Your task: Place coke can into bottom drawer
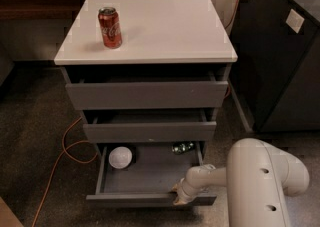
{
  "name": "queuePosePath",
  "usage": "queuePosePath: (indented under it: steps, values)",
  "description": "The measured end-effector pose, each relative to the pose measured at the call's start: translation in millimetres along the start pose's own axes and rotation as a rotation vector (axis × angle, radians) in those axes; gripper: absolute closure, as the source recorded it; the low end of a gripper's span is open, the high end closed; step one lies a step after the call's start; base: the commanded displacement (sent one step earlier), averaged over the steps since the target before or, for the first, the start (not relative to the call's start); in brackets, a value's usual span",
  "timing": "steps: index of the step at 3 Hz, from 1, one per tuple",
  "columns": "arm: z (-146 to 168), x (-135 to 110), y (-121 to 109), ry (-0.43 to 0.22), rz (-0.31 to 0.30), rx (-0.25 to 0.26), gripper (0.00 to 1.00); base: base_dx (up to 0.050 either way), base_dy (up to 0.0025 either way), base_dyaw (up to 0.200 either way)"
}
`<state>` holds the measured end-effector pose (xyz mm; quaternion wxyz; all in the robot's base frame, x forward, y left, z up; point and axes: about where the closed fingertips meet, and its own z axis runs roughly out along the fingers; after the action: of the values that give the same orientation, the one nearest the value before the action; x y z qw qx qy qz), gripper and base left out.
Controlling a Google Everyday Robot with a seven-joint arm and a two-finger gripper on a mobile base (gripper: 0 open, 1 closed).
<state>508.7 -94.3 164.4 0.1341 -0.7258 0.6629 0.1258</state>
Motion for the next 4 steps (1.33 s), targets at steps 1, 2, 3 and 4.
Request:
queuePosePath:
  steps: [1,2,3,4]
  values:
    - [3,-5,21,-0.025,-0.012,-0.016,1.00,0.000,0.00000,0.000]
    - [3,-5,21,-0.025,-0.012,-0.016,0.76,0.000,0.00000,0.000]
    - [4,-6,23,-0.027,-0.015,-0.017,0.45,0.000,0.00000,0.000]
    - [5,-10,35,-0.039,-0.031,-0.027,0.14,0.000,0.00000,0.000]
